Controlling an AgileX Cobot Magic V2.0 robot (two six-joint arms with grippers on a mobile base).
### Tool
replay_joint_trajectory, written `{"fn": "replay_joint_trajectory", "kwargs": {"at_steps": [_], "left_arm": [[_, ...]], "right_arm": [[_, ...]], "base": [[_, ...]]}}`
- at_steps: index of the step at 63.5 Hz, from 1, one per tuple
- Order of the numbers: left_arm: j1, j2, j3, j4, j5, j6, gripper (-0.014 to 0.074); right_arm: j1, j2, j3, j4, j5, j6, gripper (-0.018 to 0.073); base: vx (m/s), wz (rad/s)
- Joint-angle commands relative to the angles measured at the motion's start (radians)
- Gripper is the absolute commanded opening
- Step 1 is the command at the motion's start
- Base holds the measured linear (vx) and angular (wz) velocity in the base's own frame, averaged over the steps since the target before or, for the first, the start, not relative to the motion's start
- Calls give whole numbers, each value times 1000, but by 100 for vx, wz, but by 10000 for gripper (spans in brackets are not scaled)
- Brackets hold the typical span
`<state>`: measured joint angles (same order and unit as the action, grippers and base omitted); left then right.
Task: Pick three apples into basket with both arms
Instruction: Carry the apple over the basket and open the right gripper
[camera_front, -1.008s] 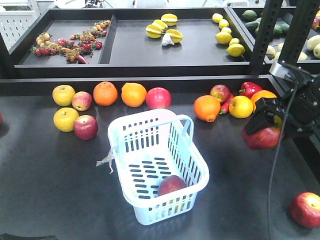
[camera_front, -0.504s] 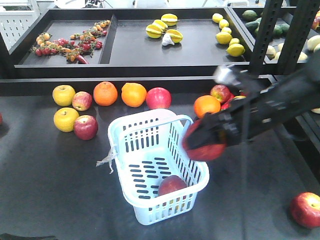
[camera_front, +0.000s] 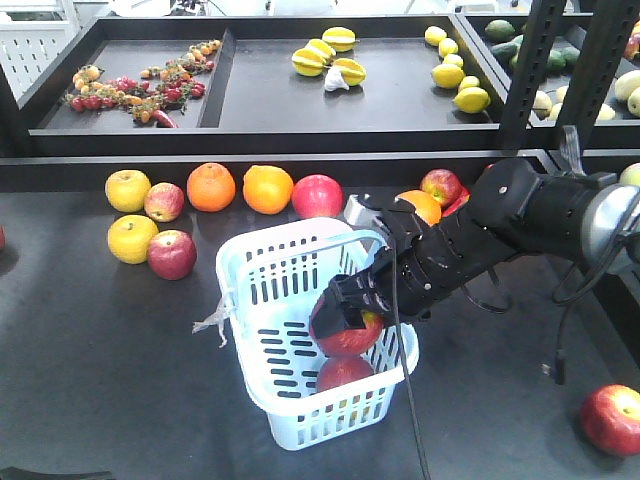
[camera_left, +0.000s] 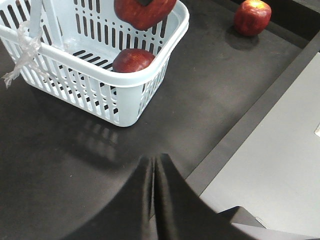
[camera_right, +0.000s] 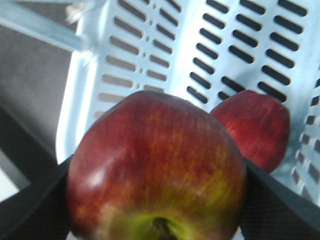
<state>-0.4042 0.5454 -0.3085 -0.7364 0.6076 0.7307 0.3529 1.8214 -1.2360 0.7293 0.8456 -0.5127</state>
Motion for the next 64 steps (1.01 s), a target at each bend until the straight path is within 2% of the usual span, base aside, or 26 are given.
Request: {"fn": "replay_joint_trajectory", "kwargs": {"at_steps": [1,6,19,26,30,42,50,56,64], "left_arm": [[-4,5,-26,-34,-43,-9,-8],[-4,5,-26,-34,-43,-10,-8],[-4,5,-26,-34,-43,-10,-8],[-4,5,-26,-34,-43,-10,-8],[-4,5,-26,-34,-43,-10,-8],[-4,5,-26,-34,-43,-10,-8],[-4,5,-26,-34,-43,-10,-8],[-4,5,-26,-34,-43,-10,-8],[-4,5,-26,-34,-43,-10,-8]], "right_arm": [[-1,-48,-25,43,-18,-22,115],[-1,-48,-25,54,-18,-41,211],[-1,-48,-25,104,-20,-79,545],[-1,-48,-25,115,-20,-99,656],[-1,-48,-25,121,-20,-99,678],[-1,-48,-25,126,-18,-99,655],[-3,-55,-25,125,28,-99,583],[-4,-75,-25,102,71,-82,481],[-4,-125,-25,18,110,6,256]], "base": [[0,0],[0,0],[0,0],[0,0],[0,0],[0,0],[0,0],[0,0],[0,0]]}}
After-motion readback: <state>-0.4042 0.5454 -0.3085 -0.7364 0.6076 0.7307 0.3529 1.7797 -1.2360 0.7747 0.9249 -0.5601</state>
